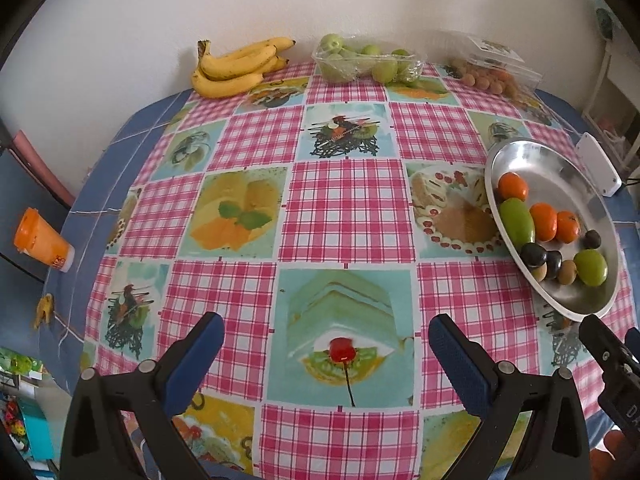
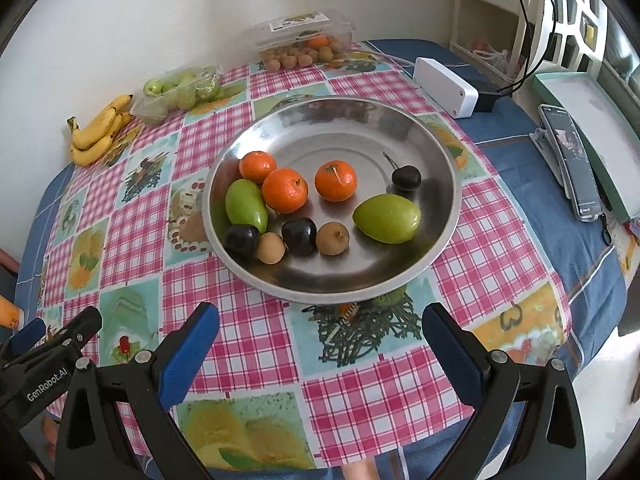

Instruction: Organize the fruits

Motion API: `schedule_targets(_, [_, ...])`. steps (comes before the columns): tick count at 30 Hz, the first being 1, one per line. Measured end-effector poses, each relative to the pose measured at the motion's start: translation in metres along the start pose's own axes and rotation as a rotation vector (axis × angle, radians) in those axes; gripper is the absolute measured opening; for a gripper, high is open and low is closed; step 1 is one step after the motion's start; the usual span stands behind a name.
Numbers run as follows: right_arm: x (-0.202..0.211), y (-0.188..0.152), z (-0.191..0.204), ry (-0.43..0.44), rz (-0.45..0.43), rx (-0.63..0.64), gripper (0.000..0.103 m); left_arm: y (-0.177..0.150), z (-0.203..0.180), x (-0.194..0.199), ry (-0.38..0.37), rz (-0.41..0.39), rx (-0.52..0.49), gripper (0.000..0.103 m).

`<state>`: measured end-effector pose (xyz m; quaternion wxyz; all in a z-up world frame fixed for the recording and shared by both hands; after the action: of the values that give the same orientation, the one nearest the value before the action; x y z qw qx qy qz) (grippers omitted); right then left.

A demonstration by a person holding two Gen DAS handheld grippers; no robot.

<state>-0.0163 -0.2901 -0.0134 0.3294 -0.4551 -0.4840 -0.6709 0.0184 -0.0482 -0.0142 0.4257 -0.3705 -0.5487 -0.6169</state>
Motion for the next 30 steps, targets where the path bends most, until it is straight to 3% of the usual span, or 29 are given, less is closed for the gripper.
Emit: schedule_targets(30, [-0.0044, 0.0039, 0.0037, -0.004, -0.018, 0.037, 0.101, -0.0028, 0.0016, -0.0036, 0.006, 0.059, 0.037, 0.103])
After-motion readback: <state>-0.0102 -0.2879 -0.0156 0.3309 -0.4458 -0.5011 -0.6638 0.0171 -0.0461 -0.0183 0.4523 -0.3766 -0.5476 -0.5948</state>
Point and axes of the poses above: each gripper's, at about its wrist camera, not at the fingertips, and x roughly against the way its jaws point, z to its left, y to its top, the point moved 10 cm from there along -x, roughly the way its jaws point, and after that the axes turned 6 degrees about z, right-handed, at the moved point
